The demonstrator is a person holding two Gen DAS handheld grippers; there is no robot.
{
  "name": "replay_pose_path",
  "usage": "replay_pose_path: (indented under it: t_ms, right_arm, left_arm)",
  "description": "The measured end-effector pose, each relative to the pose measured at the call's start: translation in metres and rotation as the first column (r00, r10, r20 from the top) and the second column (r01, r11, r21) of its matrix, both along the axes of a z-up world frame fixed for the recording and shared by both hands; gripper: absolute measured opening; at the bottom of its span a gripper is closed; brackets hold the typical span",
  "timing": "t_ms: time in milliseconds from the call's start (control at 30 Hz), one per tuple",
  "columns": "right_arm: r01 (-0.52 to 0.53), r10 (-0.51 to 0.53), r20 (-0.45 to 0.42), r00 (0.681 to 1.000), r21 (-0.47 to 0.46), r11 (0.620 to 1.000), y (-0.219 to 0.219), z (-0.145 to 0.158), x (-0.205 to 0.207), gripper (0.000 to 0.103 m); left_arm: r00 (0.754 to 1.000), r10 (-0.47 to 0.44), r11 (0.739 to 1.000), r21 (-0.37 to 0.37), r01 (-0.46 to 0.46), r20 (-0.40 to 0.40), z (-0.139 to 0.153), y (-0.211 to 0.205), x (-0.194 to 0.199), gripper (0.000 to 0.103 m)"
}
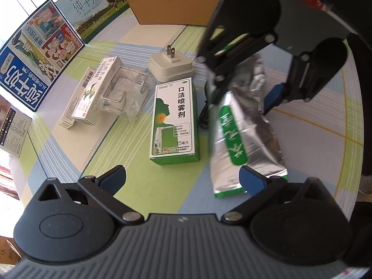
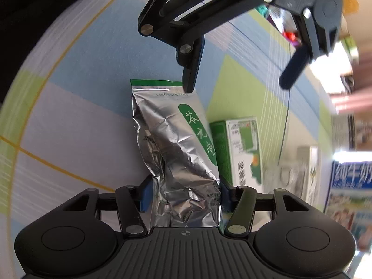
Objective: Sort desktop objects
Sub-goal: 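Close the right tool on the foil bag while the left tool grasps the spray box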
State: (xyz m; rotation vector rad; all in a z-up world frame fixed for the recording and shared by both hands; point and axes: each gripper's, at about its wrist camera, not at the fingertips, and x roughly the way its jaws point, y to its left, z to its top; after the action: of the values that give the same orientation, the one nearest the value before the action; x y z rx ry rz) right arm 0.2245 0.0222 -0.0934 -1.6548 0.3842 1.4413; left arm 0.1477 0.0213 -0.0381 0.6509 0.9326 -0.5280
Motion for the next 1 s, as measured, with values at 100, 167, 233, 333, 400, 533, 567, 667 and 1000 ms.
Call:
replay_pose_path:
  t_ms: [100, 167, 233, 333, 400, 533, 567, 667, 1000]
  right_arm:
    - [0.118, -0.119, -0.043, 0.992, -0.023, 0.993, 0.008, 0.002, 0.009, 0.049]
    - [0.217, -0.220, -0.077, 0.973, -0.044, 0.975, 0.013, 0.003, 0.019, 0.049]
    - [0.325, -0.330, -0.127, 0.935, -0.066, 0.944, 0.018, 0.006, 0.032, 0.049]
    - [0.464, -0.473, -0.183, 0.862, -0.094, 0.881, 0.027, 0.008, 0.050, 0.049]
    - [0.535, -0.544, -0.193, 0.817, -0.099, 0.839, 0.034, 0.008, 0.061, 0.049]
    - [0.617, -0.625, -0.211, 0.752, -0.111, 0.779, 0.054, 0.006, 0.082, 0.050]
    - [0.621, -0.628, -0.217, 0.747, -0.108, 0.776, 0.060, 0.005, 0.086, 0.051]
    - [0.626, -0.629, -0.234, 0.742, -0.096, 0.774, 0.080, 0.003, 0.097, 0.059]
    - [0.668, -0.655, -0.308, 0.690, -0.079, 0.740, 0.154, -0.006, 0.132, 0.064]
  left_arm:
    - [1.000, 0.000, 1.000, 0.000, 0.000, 0.004, 0.002, -0.001, 0.002, 0.102]
    - [1.000, 0.001, 1.000, 0.000, -0.001, 0.006, 0.002, -0.003, 0.003, 0.102]
    - [1.000, -0.001, 1.000, 0.006, 0.001, 0.008, 0.000, -0.006, 0.006, 0.102]
    - [1.000, -0.008, 1.000, 0.017, 0.008, 0.007, -0.004, -0.012, 0.013, 0.102]
    - [1.000, -0.012, 1.000, 0.021, 0.012, 0.002, -0.008, -0.016, 0.018, 0.102]
    - [1.000, 0.007, 1.000, 0.012, -0.007, -0.008, -0.015, -0.021, 0.032, 0.101]
    - [1.000, 0.016, 1.000, 0.007, -0.016, -0.011, -0.016, -0.021, 0.036, 0.100]
    - [0.999, 0.036, 0.999, -0.006, -0.036, -0.030, -0.021, -0.022, 0.047, 0.094]
    - [0.990, 0.094, 0.995, -0.019, -0.096, -0.107, -0.032, -0.018, 0.067, 0.054]
